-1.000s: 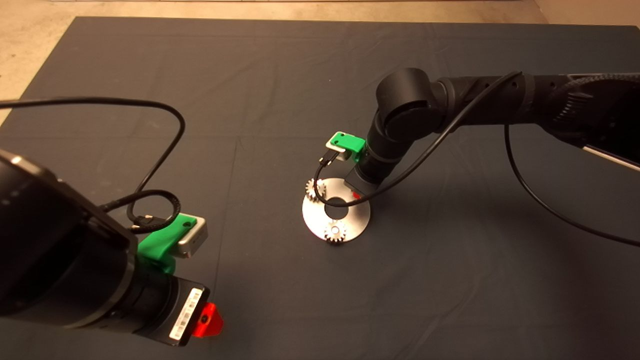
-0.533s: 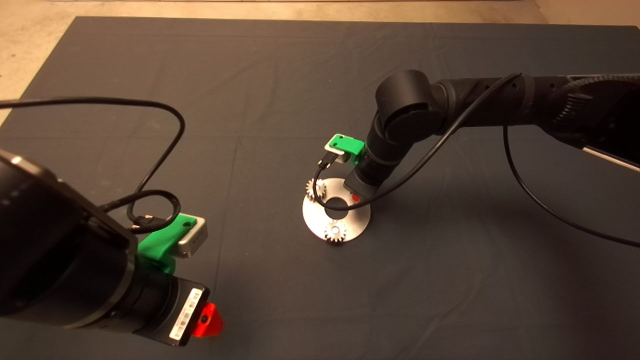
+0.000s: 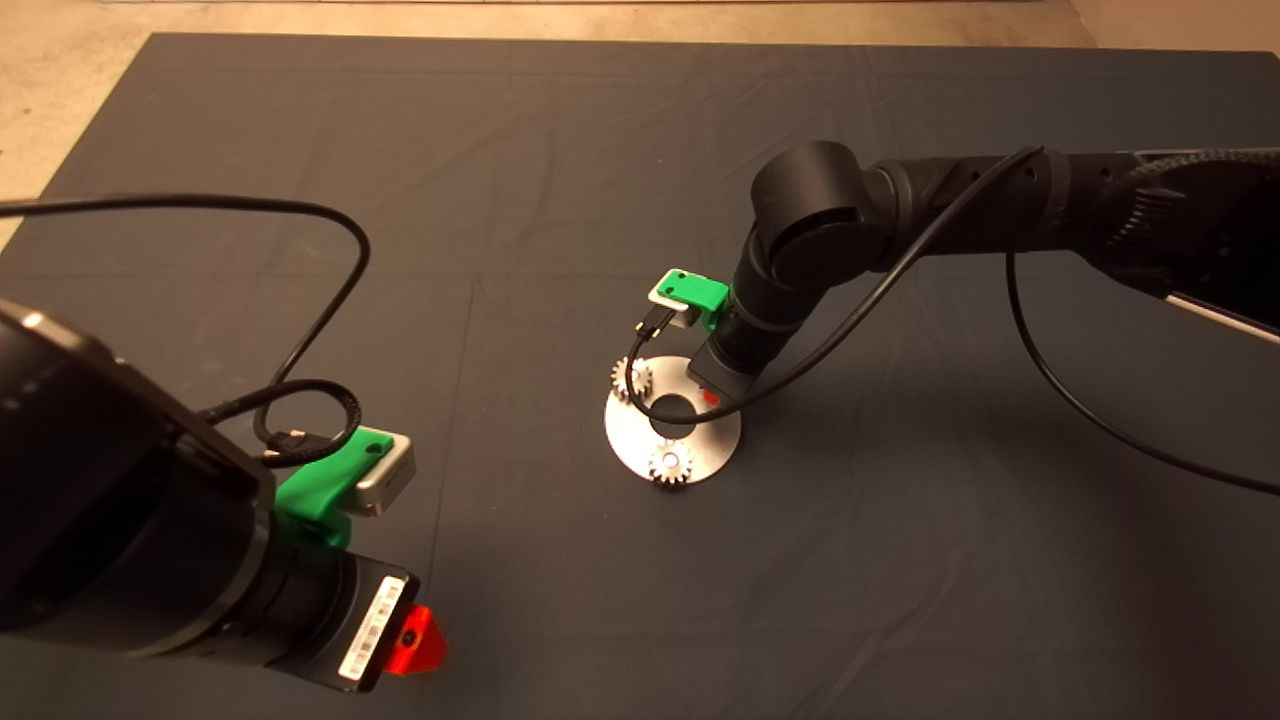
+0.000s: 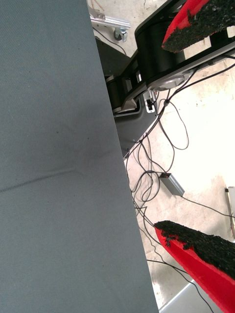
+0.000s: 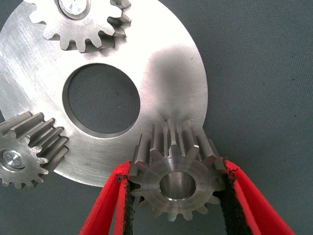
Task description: Install three planetary gears onto the carrier pins
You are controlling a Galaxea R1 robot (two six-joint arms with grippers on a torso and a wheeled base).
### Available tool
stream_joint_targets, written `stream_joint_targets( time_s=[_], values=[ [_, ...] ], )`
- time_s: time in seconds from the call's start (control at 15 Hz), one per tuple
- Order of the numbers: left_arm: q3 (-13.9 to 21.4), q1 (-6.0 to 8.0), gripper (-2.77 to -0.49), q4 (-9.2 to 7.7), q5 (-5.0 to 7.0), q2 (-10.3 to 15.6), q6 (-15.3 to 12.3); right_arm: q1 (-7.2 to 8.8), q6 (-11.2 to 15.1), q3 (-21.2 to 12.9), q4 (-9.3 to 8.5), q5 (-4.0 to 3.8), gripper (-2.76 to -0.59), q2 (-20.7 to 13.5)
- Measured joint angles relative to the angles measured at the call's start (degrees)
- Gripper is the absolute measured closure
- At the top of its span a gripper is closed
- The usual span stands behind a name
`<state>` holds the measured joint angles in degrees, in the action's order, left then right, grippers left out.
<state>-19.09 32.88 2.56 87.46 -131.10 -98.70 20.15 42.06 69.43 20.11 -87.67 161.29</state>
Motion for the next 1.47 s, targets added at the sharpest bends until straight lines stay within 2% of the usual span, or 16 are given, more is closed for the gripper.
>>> stream_joint_targets(
  time_s=[1.47],
  values=[
    [0.0, 0.0, -2.49, 0.0, 0.0, 0.0, 0.0, -0.01, -0.1, 0.0, 0.02, -0.02, -0.98, -0.2]
  ],
)
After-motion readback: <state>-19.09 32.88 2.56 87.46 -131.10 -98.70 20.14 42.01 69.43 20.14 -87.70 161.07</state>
